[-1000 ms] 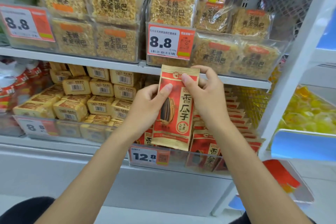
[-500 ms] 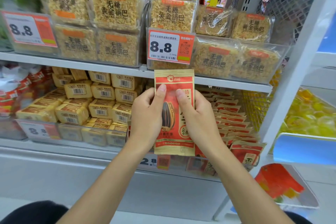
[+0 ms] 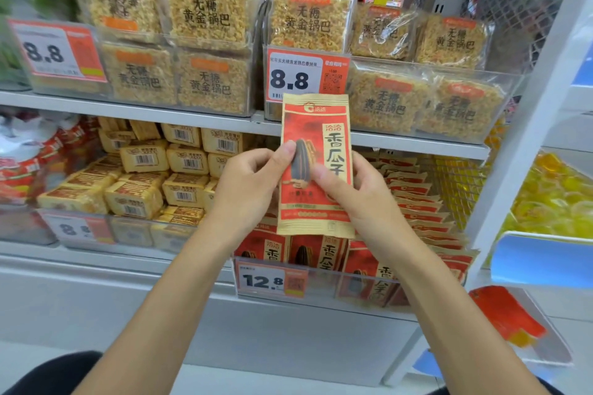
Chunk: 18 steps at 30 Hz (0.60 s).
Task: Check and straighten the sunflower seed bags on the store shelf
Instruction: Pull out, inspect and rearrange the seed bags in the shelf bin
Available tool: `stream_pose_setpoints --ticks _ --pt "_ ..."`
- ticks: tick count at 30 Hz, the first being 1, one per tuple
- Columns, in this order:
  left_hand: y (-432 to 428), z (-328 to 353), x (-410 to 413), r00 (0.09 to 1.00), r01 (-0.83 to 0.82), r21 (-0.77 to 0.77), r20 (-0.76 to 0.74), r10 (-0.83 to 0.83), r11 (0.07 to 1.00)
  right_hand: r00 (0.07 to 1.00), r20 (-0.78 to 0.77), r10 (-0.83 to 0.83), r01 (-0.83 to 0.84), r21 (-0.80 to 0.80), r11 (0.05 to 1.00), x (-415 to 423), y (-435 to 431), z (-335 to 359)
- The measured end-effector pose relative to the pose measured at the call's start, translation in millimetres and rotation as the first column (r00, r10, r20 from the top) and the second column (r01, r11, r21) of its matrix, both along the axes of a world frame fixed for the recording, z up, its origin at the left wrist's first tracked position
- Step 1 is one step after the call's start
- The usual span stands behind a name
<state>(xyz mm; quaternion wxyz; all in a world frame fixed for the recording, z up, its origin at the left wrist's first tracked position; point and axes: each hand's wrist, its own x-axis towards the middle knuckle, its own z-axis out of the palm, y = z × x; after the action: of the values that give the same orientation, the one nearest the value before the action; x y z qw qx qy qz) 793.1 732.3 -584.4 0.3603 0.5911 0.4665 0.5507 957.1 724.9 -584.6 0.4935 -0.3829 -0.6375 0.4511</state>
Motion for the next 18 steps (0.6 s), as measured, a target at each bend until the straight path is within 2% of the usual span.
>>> stream_pose_setpoints --ticks 3,7,11,13,16,18 --pt "1.2 -3.4 -0.2 0.986 -0.165 0.094 0.015 0.164 0.982 0.983 0.067 0.173 -0.17 -0.05 0.984 1.7 -4.6 3.0" --pt "0.2 -7.0 2.3 0.981 -0.194 0.102 0.048 0.19 0.976 0.987 0.059 0.146 -0.146 -0.018 0.989 1.1 -3.0 2.6" --pt "-4.3 -5.3 3.7 0.947 -0.292 0.279 -0.052 0.318 0.915 0.99 0.129 0.055 -0.072 0.135 0.988 -2.5 -6.6 -1.5" --pt "-9.3 -0.7 5.0 0.976 -0.192 0.29 -0.043 0.213 0.937 0.991 0.121 0.055 -0.078 0.195 0.978 -7.2 -9.0 -2.9" --pt "-20.4 11.2 9.7 0.988 0.103 0.104 0.109 -0.114 0.989 0.975 0.211 0.073 -0.125 0.245 0.962 -12.4 -8.4 -5.6" --pt "-21.9 14.7 7.9 0.975 0.204 0.063 0.071 -0.208 0.977 0.962 0.261 0.081 -0.146 0.244 0.959 -11.7 -7.3 -6.6"
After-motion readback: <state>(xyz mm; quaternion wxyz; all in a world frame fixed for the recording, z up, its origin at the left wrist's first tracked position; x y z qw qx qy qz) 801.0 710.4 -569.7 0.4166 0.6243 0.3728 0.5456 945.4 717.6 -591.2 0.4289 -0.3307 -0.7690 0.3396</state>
